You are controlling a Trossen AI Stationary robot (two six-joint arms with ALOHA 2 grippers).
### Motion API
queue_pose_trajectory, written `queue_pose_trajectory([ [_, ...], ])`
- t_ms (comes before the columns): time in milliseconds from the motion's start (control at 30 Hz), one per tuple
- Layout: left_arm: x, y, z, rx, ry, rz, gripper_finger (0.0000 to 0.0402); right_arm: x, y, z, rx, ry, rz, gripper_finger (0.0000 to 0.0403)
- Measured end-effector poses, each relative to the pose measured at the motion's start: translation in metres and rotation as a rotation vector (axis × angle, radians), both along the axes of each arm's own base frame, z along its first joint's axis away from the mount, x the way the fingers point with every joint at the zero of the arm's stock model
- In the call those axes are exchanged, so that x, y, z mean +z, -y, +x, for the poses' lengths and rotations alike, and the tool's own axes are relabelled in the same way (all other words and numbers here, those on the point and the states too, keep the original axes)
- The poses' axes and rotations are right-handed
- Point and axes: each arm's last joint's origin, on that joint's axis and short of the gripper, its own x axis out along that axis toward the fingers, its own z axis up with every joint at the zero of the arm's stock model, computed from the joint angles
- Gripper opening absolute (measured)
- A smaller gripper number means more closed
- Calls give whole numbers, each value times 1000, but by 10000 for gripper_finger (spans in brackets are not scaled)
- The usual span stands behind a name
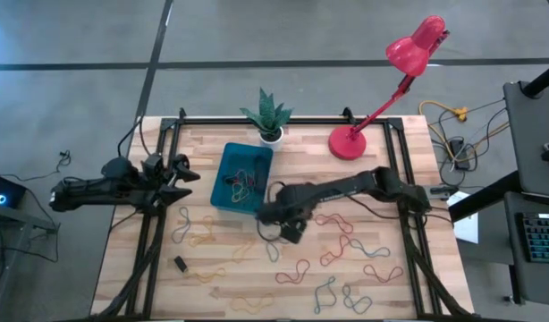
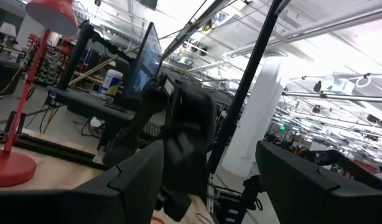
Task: Pick and place rubber bands into bin
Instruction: Put the orange rubber band into the blue bin
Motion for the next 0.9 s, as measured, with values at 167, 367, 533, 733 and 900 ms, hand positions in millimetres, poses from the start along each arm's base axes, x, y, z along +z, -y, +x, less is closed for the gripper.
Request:
queue_pose_trajectory([
  [167,-1,0,2,-1,-17,-3,240,-24,-22,-37,-103,-59,79,162],
  [367,-1,0,1,-1,-12,-3,240,-30,-16,-87,-428,93,116,162],
  [533,-1,0,2,0,-13,-2,240,-22,0,-122,-448,254,30,162],
  [733,-1,0,2,-1,-13,-3,240,-39,7,-144,-219,267,19,162],
  [900,-1,0,2,5,-13,-4,240,-64,13,-157,-147,214,7,162],
])
